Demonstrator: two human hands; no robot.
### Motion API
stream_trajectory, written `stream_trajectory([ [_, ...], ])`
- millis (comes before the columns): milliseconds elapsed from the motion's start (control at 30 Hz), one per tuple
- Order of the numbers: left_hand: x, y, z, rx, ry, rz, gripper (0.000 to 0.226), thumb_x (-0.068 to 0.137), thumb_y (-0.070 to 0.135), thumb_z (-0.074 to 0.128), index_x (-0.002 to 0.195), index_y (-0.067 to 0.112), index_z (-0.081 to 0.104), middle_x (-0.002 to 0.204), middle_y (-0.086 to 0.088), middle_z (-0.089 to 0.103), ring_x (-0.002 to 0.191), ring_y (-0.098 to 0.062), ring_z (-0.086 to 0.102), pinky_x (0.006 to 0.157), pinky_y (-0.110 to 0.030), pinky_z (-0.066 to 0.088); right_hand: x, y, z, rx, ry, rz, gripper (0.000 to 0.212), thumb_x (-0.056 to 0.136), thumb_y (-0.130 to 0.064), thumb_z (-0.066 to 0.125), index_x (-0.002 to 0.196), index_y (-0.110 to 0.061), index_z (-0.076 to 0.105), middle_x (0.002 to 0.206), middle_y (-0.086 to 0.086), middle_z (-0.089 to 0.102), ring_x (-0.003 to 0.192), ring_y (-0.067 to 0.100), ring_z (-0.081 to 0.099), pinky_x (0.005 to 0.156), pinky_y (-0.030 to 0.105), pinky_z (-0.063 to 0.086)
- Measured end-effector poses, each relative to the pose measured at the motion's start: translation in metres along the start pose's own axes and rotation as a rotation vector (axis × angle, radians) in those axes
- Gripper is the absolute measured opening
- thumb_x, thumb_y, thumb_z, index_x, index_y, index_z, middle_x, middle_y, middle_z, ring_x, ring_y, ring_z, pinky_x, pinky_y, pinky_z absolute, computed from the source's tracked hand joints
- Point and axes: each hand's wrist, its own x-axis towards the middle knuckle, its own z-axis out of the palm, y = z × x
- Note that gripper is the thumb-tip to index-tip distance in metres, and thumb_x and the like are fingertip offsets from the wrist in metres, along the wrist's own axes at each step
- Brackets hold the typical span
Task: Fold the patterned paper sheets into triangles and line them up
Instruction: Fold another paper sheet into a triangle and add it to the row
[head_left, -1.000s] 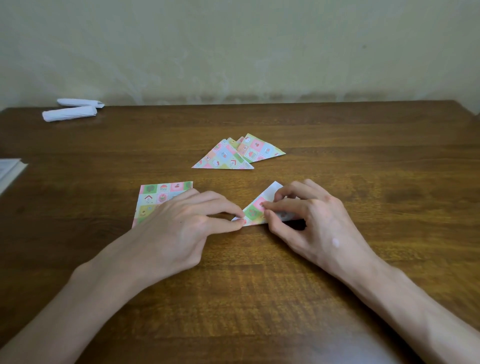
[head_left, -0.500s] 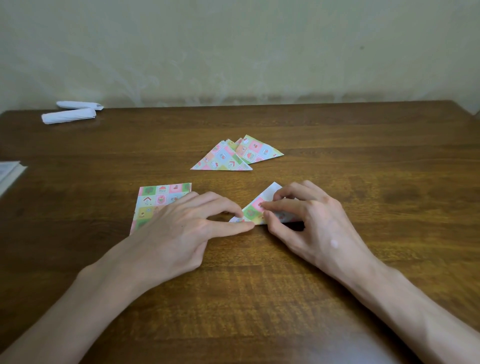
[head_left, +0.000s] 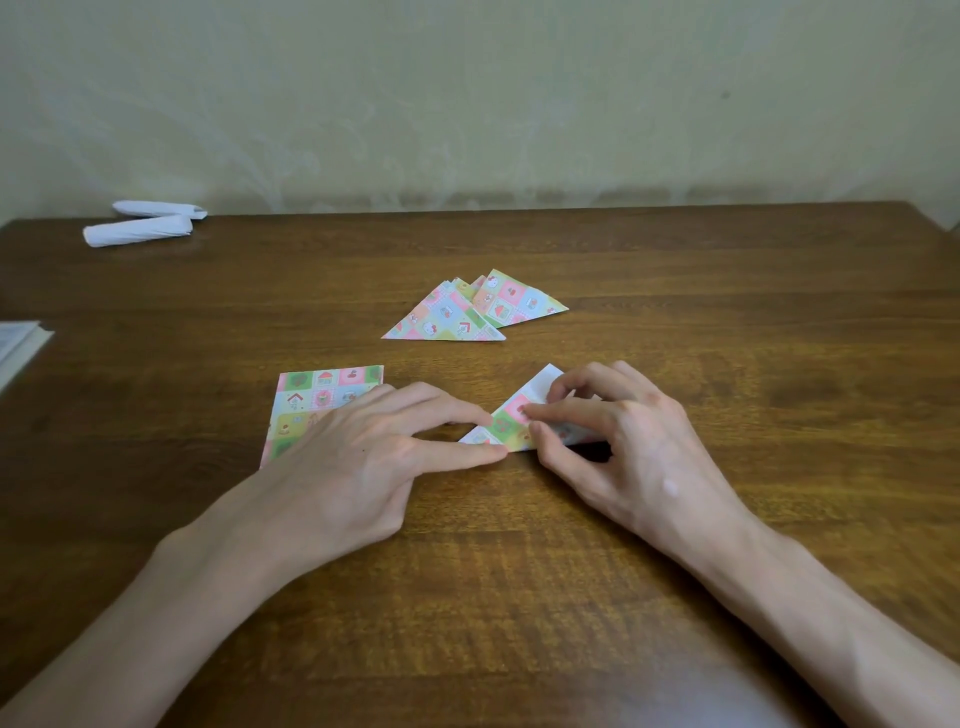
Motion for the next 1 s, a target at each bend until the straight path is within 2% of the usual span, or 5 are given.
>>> stream_trajectory([
  [167, 0.000, -0.008, -0.002, 0.029, 0.013, 0.040, 0.079, 0.074, -0.014, 0.059, 0.137, 0.032, 0.066, 0.145, 0.016, 0.060, 0.126, -0.013, 0.057, 0.086, -0.046, 0.056, 0.000, 0.000, 0.000, 0.001, 0.002, -0.002, 0.033, 0.098, -0.046, 0.058, 0.111, -0.027, 0.081, 0.103, -0.012, 0.064, 0.086, 0.007, 0.048, 0.079, 0.016, 0.039],
  [300, 0.000, -0.011, -0.004, 0.055, 0.007, 0.048, 0.087, 0.065, -0.021, 0.068, 0.134, 0.032, 0.069, 0.146, 0.017, 0.058, 0.132, -0.016, 0.054, 0.086, -0.050, 0.056, 0.000, -0.001, 0.001, -0.007, 0.002, -0.002, 0.034, 0.098, -0.047, 0.057, 0.109, -0.026, 0.082, 0.103, -0.011, 0.064, 0.085, 0.008, 0.049, 0.078, 0.016, 0.038],
  [400, 0.001, -0.010, -0.004, 0.050, 0.000, 0.039, 0.088, 0.064, -0.022, 0.067, 0.134, 0.033, 0.069, 0.147, 0.016, 0.058, 0.134, -0.018, 0.053, 0.089, -0.052, 0.055, 0.001, -0.002, 0.002, -0.004, -0.001, 0.015, 0.034, 0.097, -0.049, 0.057, 0.104, -0.026, 0.081, 0.102, -0.011, 0.063, 0.086, 0.013, 0.053, 0.078, 0.023, 0.045],
  [667, 0.002, -0.009, -0.005, -0.003, 0.006, 0.027, 0.090, 0.064, -0.022, 0.063, 0.134, 0.034, 0.068, 0.147, 0.017, 0.057, 0.133, -0.010, 0.049, 0.090, -0.050, 0.056, 0.005, -0.012, 0.008, -0.008, 0.001, 0.101, 0.034, 0.086, -0.061, 0.062, 0.090, -0.027, 0.065, 0.098, -0.015, 0.052, 0.088, 0.010, 0.045, 0.071, 0.033, 0.051],
  [1000, 0.000, -0.006, -0.004, 0.000, 0.004, 0.011, 0.076, 0.077, -0.007, 0.055, 0.138, 0.037, 0.064, 0.145, 0.020, 0.058, 0.131, -0.009, 0.053, 0.094, -0.043, 0.055, 0.006, -0.016, 0.009, -0.057, -0.006, 0.141, 0.038, 0.081, -0.068, 0.065, 0.095, -0.033, 0.061, 0.099, -0.016, 0.049, 0.091, 0.007, 0.044, 0.064, 0.026, 0.043],
])
